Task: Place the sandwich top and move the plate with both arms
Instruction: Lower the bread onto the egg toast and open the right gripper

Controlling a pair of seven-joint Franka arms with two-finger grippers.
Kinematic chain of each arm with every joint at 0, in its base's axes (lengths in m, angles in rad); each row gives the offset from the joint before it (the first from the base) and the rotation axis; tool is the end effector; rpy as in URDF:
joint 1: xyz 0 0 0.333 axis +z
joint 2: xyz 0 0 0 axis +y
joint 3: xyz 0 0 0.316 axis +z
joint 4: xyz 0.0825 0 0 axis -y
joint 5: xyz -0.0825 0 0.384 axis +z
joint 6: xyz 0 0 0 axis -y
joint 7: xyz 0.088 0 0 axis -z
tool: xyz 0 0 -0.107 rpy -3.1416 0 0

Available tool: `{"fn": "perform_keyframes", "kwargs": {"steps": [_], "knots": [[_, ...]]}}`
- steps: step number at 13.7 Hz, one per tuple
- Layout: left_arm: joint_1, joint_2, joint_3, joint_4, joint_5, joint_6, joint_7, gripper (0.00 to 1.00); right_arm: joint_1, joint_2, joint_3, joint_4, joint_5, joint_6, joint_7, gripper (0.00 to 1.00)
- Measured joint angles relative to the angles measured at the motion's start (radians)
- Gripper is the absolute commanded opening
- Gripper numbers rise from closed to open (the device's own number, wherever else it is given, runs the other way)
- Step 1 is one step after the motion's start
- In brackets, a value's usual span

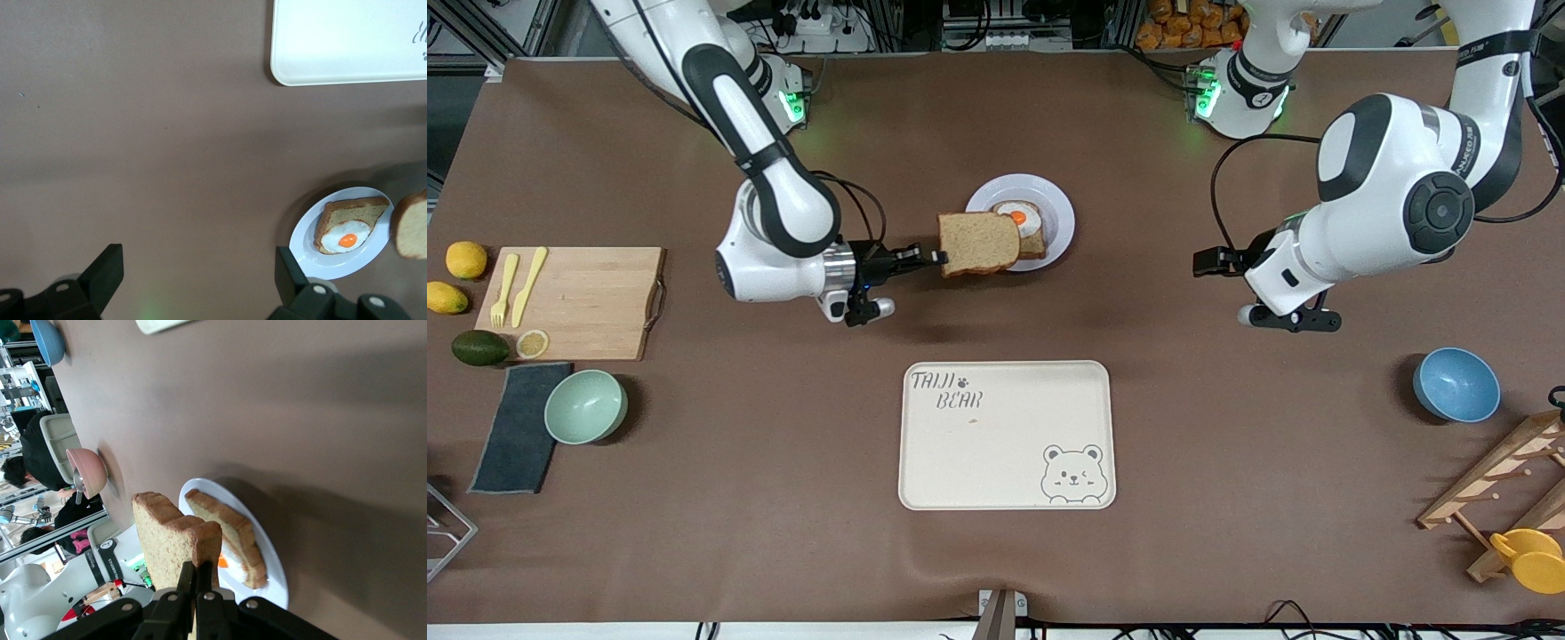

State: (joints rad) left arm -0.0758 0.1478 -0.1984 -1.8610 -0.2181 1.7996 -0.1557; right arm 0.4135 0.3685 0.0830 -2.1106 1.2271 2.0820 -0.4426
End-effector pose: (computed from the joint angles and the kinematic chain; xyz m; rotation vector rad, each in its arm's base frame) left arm 0.5500 -0.1696 0.4263 2.9315 -0.0697 -0.3723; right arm 0.4686 0.3075 0.2359 -2.1751 -0.0622 0.4392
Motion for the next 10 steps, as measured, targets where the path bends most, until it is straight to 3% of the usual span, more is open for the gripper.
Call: {"fn": "perform_keyframes", "kwargs": {"steps": [5,10], "knots": [[0.0,0.001,0.0,-0.002,0.0,0.0,0.0,1.0,0.106,0.0,0.0,-0.029,0.042,0.054,0.0,0.0],[0.0,0.002,0.0,-0.004,0.0,0.0,0.0,1.0,0.139,0.001,0.0,-0.059,0.043,0.108,-0.003,0.0]]}}
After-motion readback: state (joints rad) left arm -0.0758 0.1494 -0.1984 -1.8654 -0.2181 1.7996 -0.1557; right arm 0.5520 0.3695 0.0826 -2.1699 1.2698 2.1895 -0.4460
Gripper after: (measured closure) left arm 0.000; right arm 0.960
